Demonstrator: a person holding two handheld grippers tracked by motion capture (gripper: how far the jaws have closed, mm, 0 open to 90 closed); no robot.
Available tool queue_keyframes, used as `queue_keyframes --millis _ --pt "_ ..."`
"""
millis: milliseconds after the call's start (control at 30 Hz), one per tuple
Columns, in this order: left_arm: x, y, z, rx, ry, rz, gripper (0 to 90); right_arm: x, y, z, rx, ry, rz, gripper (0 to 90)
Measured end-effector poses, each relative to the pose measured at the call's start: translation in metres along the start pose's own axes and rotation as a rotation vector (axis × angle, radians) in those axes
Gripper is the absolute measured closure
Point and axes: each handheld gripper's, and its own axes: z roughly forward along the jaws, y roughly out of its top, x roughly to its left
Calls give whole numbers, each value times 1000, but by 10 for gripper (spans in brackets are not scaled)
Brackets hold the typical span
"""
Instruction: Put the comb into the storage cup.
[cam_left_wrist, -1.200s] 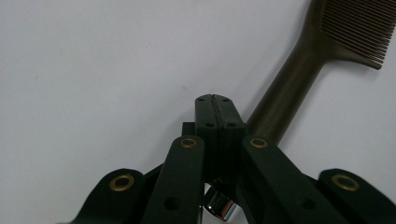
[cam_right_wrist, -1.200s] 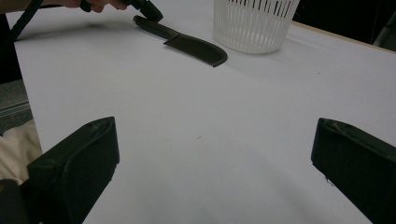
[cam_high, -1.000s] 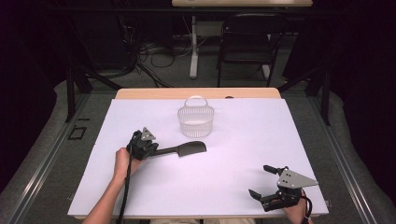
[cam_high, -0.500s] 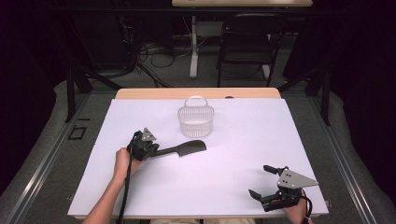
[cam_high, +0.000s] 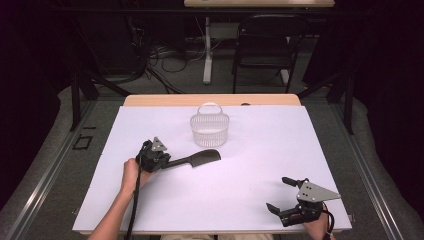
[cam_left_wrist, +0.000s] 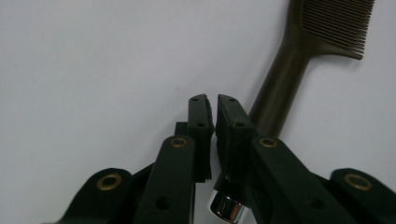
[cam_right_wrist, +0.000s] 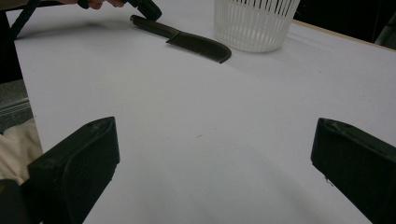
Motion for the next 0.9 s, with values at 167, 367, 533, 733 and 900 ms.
queue_keyframes --millis 167,367,533,733,900 --pt "2 2 -6 -45 15 -8 663 0 0 0 -1 -2 -3 9" --pt "4 6 -12 -77 -22 -5 422 0 0 0 -2 0 -1 9" --pt "0 9 -14 -73 -66 48 244 0 0 0 1 3 -4 9" --pt "-7 16 -12 -44 -102 119 93 0 0 0 3 2 -4 9" --pt "-10 19 -7 -23 -118 143 0 1 0 1 0 10 5 10"
